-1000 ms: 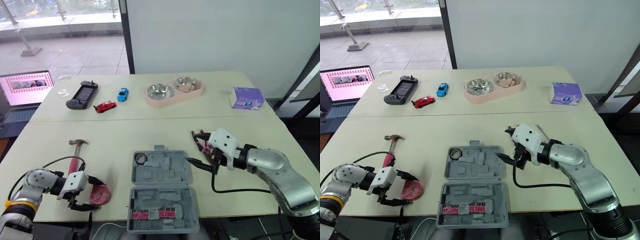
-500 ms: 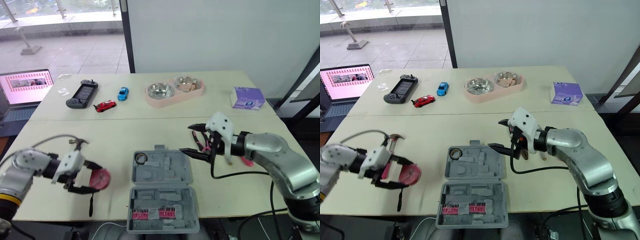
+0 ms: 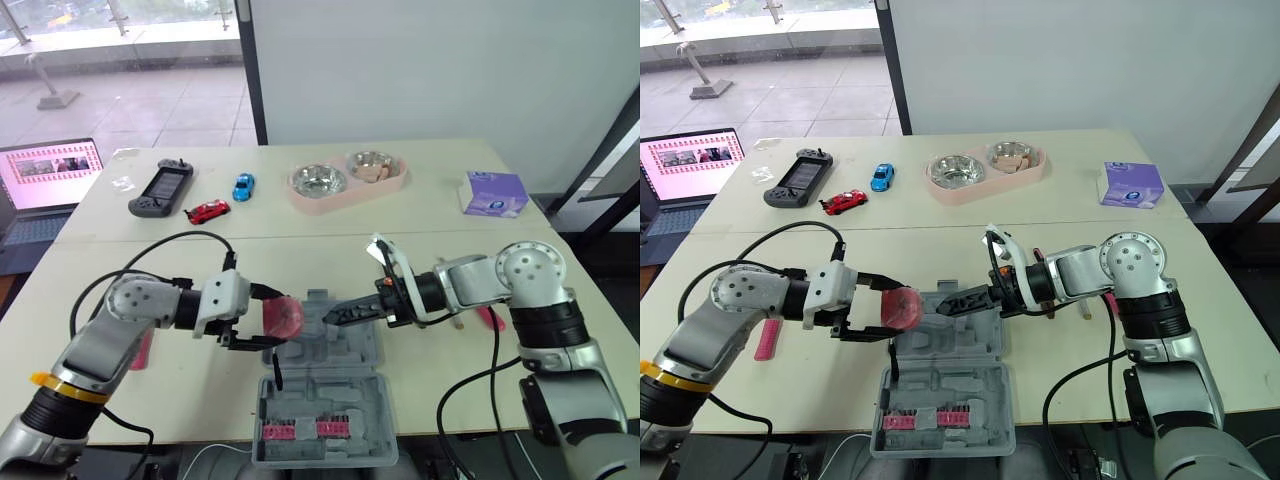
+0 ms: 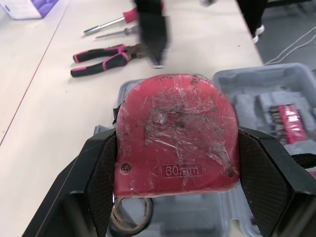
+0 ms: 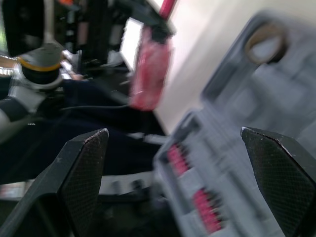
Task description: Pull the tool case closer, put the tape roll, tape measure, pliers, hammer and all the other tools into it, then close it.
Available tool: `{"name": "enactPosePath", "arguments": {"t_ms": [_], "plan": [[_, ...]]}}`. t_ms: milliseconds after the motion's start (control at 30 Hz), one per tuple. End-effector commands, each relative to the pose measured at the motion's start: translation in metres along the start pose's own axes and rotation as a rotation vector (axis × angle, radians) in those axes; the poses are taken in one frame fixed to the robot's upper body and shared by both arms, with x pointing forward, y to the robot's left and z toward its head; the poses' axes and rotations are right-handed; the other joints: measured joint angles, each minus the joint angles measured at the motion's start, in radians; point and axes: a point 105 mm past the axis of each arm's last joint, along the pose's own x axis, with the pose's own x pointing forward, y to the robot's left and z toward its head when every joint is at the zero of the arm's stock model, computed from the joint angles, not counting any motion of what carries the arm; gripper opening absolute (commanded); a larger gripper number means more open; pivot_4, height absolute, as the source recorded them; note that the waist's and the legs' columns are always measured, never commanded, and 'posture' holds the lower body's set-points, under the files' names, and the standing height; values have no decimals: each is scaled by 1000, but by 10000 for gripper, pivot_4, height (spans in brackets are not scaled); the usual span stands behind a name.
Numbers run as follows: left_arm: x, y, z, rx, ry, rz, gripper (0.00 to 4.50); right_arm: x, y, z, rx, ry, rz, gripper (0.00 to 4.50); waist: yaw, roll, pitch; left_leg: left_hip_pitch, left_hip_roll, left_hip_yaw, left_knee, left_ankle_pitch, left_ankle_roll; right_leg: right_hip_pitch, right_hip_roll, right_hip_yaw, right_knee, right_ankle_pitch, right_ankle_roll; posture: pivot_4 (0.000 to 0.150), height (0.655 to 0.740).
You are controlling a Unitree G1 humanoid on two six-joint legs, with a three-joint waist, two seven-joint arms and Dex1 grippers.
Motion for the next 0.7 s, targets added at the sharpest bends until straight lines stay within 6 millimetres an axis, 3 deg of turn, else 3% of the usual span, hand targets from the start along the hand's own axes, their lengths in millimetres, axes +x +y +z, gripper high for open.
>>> {"name": "enactPosePath", "arguments": {"t_ms": [33,333,567,667,700], "plan": [[0,5,5,36,-3,24,29320,2,18,7,8,-44,30,45000,-1,0,0,0,0,0,0,0,0,0,0,0,0,0,0,1500,7360],[21,3,22,47,-64,11,29320,20,14,13,47,-147,-11,45000,-2,0,0,0,0,1,1,0,0,0,0,0,0,1,2,1500,7360],[23,2,24,40,-71,12,29320,23,14,13,53,-180,-23,45000,-2,0,0,0,0,1,1,0,0,0,0,0,1,1,2,1500,7360],[21,4,23,40,-63,11,29320,22,13,11,52,-182,-32,36820,-2,0,0,0,0,1,1,0,0,0,0,0,1,1,2,1500,7360],[21,5,23,40,-61,10,29320,22,13,11,51,-183,-33,31884,-2,0,0,0,0,1,1,0,0,0,0,0,1,1,2,1500,7360]]}}
